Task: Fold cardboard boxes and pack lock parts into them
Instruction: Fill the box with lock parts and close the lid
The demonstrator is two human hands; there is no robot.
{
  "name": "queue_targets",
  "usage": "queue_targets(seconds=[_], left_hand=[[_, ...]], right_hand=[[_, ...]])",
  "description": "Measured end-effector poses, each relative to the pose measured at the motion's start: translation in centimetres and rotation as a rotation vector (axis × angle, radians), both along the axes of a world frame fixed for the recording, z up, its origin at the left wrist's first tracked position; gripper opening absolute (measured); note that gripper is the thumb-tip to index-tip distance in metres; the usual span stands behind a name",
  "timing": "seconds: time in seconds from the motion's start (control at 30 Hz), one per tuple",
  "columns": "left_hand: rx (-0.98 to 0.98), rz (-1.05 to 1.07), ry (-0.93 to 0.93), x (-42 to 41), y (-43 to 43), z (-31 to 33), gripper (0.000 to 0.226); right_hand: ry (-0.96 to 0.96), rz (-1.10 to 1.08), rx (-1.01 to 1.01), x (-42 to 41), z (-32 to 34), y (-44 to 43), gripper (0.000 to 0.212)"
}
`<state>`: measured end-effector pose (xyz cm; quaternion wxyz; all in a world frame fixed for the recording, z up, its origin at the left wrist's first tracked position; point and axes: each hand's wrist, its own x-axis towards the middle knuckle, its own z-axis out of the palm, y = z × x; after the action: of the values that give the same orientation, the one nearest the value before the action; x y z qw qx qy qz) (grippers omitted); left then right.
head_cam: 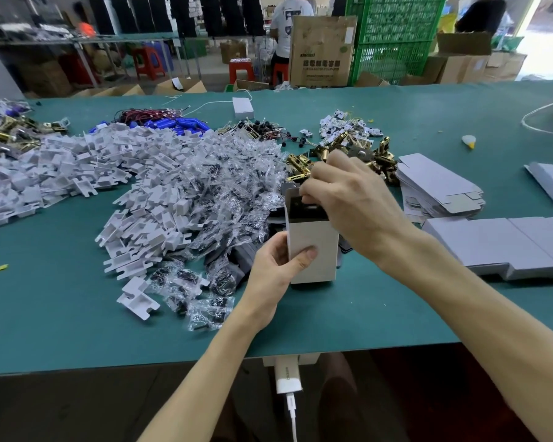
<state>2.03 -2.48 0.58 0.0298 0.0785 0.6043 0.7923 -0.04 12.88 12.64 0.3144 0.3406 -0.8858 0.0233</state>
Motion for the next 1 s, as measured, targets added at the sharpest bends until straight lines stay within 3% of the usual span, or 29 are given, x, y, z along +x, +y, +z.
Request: queue_targets(seconds=[0.33, 0.53, 0.87, 1.0], left_hand=[[-0.005, 0.010, 0.002, -0.1, 0.0, 0.0, 0.045], [-0.015, 0.004, 0.006, -0.1, 0.0, -0.3, 0.041], [-0.023, -0.004, 0.010, -0.2, -0.1, -0.5, 0.042], [-0.030, -0.006, 0.009, -0.2, -0.1, -0.5, 0.043]], right_hand=[[-0.020, -0.044, 0.032, 0.3, 0.7, 0.0, 0.011], [-0.243, -0.047, 0.132, 0.5, -0.2, -0.6, 0.013], [-0.381, -0.164, 0.252, 0.0, 0.2, -0.6, 0.026], [-0.551, -0.209, 0.185, -0.5, -0.3, -0.3, 0.029]])
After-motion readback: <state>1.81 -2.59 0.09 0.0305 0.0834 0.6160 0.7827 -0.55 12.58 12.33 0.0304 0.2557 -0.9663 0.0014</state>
